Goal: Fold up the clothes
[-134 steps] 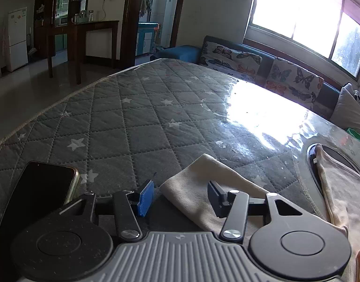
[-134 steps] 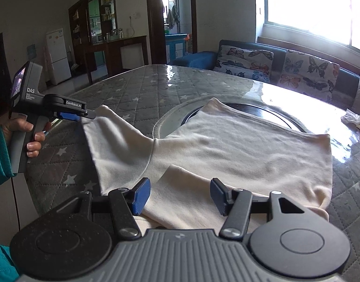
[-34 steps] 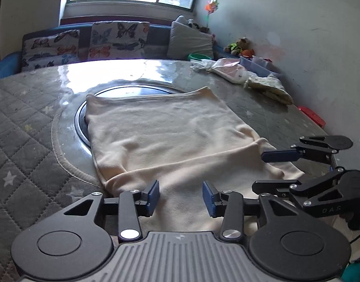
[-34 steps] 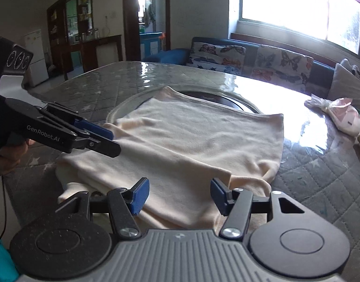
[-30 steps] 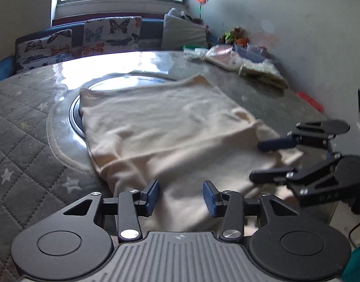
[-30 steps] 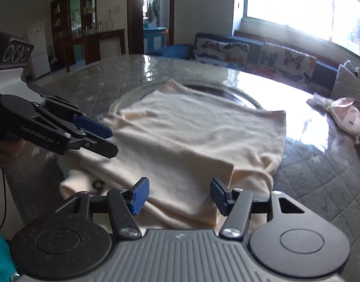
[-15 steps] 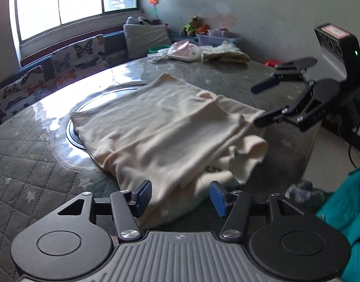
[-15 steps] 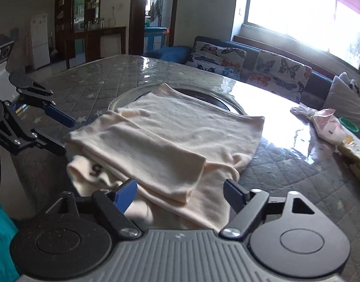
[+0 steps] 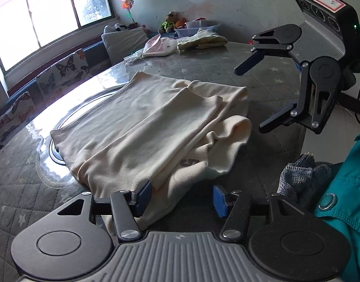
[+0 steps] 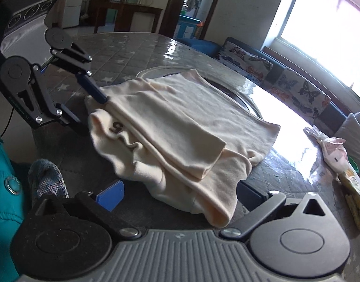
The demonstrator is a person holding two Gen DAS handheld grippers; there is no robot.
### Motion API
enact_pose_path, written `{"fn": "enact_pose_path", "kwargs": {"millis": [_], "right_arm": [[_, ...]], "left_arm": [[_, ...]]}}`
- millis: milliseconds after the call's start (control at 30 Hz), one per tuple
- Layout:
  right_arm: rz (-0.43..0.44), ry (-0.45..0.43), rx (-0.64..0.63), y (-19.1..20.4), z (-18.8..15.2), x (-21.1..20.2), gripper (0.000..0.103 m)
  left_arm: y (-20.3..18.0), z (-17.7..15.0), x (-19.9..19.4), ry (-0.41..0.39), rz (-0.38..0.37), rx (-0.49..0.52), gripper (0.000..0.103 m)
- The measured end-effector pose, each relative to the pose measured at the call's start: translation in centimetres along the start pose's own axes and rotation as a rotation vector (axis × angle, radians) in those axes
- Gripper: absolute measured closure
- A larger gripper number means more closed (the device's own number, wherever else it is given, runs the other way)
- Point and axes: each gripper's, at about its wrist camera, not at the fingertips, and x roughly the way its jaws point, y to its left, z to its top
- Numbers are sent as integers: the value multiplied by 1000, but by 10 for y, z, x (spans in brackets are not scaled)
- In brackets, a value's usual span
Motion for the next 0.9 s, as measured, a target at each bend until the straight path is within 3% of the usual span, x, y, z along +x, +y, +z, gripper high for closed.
{"fn": "enact_pose_path", "kwargs": {"millis": [233,533,800,867,900], "right_arm": [[27,-6,-23,3,-3,9,0],[47,-46,-39,6,1,14,1],[98,-49,-44,2,13,30,33],[99,-51,-18,-2,16,33,48],[105,-48,2,-5,17,36,50]], "left_arm": [[2,4,-1,-43,23,-12,77],[18,17,-3,-86,11,-99,92],[43,28,2,-112,-6,-185,92],[46,28,4,-107,-16,-194,92],[47,28,5,-104,-15,-197,91]]}}
